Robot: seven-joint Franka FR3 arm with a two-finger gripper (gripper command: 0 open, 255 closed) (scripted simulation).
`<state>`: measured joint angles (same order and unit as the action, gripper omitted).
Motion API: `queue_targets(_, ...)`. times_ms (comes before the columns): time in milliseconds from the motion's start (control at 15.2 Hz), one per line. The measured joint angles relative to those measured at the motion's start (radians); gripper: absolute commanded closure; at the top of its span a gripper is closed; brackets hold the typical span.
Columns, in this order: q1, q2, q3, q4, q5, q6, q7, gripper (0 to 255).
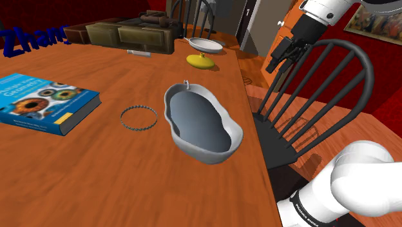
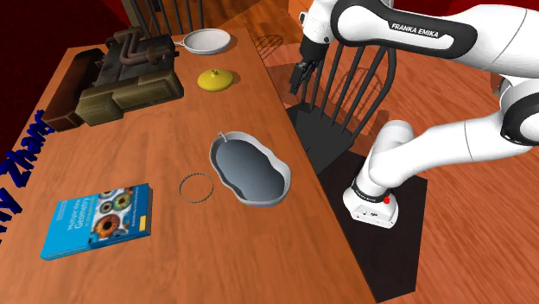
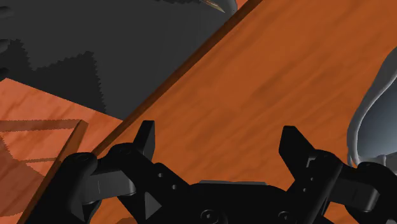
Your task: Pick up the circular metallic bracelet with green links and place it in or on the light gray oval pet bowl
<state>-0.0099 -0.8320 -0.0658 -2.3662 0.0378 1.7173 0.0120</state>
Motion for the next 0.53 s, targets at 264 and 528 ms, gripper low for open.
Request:
queue_targets(264,0.041,0.081,-0.004,0.03,0.013,0.038,-0.056,0)
queue_targets(528,0.113,0.217,-0.008,0.095,0.041,0.078,-0.163,0)
